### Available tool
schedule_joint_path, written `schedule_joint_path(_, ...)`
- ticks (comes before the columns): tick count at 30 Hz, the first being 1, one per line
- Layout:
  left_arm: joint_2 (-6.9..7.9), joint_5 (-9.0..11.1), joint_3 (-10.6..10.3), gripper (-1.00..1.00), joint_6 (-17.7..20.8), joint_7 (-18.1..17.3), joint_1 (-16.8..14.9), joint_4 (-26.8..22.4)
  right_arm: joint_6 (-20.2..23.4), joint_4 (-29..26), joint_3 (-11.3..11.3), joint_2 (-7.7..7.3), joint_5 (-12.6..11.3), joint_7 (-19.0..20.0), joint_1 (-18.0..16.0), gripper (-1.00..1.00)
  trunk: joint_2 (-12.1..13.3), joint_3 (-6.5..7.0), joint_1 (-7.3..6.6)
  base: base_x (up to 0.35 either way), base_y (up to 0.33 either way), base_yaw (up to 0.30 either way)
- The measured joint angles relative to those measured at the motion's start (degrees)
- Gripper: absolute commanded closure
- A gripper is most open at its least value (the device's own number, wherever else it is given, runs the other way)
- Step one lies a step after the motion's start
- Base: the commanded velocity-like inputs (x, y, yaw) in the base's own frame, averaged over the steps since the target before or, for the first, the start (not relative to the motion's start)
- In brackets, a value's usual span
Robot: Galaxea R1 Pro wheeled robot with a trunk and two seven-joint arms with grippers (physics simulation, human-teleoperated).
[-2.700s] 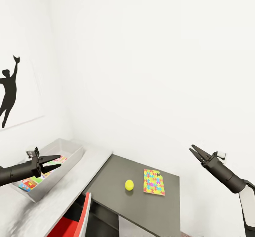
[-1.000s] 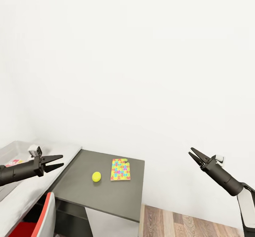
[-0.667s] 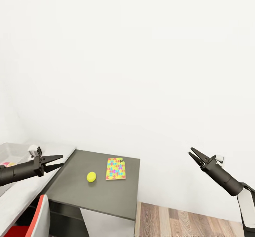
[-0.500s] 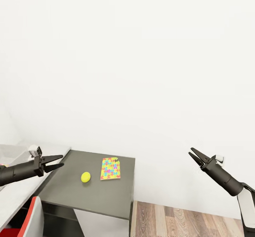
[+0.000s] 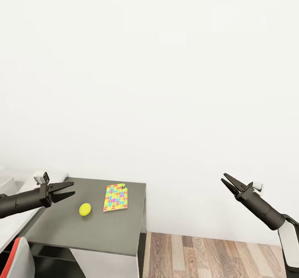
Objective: Put all the toys in the child's room - the three board games (two on the bed and one on the table), the two jigsaw puzzles on the table, and the tennis ball on the table - inside the toy box on the table in the child's room.
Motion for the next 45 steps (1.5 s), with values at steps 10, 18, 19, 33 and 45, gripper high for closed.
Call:
schedule_joint_path(10,0.00,0.0,0.0,-1.00,0.0,0.0,0.0,0.0,0.0,0.0,0.0,0.02,0.0,0.0,0.0,-1.00,0.0,-0.77,0.00,0.000,-0.001,-0.141)
schedule_joint_path(18,0.00,0.0,0.0,-1.00,0.0,0.0,0.0,0.0,-0.1,0.0,0.0,0.05,0.0,0.1,0.0,-1.00,0.0,-1.38,0.00,0.000,0.148,-0.133)
schedule_joint_path(19,0.00,0.0,0.0,-1.00,0.0,0.0,0.0,0.0,-0.2,0.0,0.0,0.08,0.0,0.1,0.0,-1.00,0.0,-1.46,0.00,0.000,0.175,-0.082)
schedule_joint_path(33,0.00,0.0,0.0,-1.00,0.0,0.1,0.0,0.0,-0.3,-0.1,-0.1,0.20,0.1,0.1,0.0,-1.00,0.0,-1.75,0.00,0.000,0.042,-0.018)
schedule_joint_path(45,0.00,0.0,0.0,-1.00,0.0,0.1,0.0,0.0,-0.4,-0.1,-0.1,0.24,0.1,0.1,0.0,-1.00,0.0,-1.76,0.00,0.010,-0.046,-0.001)
